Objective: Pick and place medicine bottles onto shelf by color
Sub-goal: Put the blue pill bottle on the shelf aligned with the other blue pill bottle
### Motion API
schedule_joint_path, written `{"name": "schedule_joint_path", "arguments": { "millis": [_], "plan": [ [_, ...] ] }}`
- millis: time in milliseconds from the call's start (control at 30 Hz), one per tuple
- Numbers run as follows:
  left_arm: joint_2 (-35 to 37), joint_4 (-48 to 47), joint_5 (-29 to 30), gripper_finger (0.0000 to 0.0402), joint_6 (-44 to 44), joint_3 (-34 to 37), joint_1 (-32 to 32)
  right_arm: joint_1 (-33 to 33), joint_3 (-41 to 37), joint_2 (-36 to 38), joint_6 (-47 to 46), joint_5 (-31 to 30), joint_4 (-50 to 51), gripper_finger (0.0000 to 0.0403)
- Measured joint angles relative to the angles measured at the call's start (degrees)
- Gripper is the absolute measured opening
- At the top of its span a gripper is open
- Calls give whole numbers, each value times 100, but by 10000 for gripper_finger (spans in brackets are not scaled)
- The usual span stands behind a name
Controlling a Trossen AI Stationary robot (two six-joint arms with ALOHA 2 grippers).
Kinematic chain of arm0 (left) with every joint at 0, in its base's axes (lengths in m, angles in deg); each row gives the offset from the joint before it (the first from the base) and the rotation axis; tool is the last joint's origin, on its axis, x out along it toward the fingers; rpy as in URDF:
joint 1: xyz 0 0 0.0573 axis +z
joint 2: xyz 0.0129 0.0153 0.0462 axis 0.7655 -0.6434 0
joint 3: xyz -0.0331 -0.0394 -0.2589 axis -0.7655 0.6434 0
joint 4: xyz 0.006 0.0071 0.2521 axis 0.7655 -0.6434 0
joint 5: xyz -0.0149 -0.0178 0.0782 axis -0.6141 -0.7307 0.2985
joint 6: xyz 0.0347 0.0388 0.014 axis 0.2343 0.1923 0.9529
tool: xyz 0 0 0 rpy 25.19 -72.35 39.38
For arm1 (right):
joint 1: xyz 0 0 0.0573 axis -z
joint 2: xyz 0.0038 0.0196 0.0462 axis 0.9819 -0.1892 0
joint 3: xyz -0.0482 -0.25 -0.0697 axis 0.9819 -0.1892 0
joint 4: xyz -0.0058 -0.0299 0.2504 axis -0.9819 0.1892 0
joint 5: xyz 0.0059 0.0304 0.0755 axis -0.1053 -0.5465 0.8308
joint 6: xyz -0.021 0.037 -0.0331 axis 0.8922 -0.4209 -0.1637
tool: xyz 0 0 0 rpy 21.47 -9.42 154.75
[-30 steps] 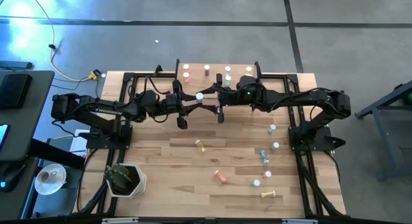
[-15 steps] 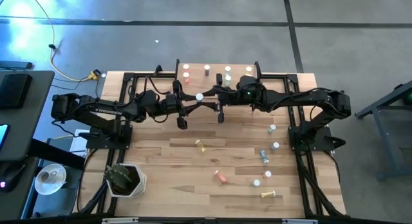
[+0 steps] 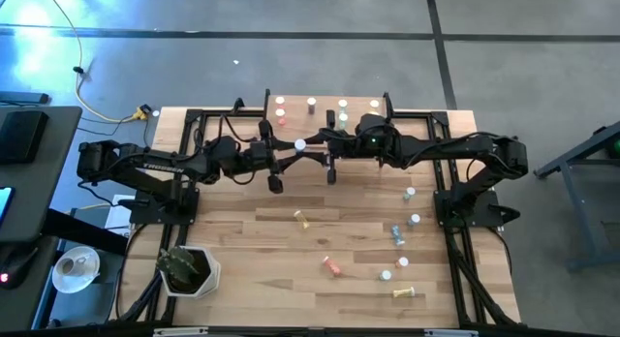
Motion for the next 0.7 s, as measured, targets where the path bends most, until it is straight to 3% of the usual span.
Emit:
{"name": "schedule_joint_path", "arguments": {
  "millis": [400,700],
  "plan": [
    [-4,-804,538,202,2,4,3,271,0,15,-491,-9,437,91],
    [11,-1927,422,205,-364,4,1,358,0,15,-1169,-9,1842,90]
  ]
}}
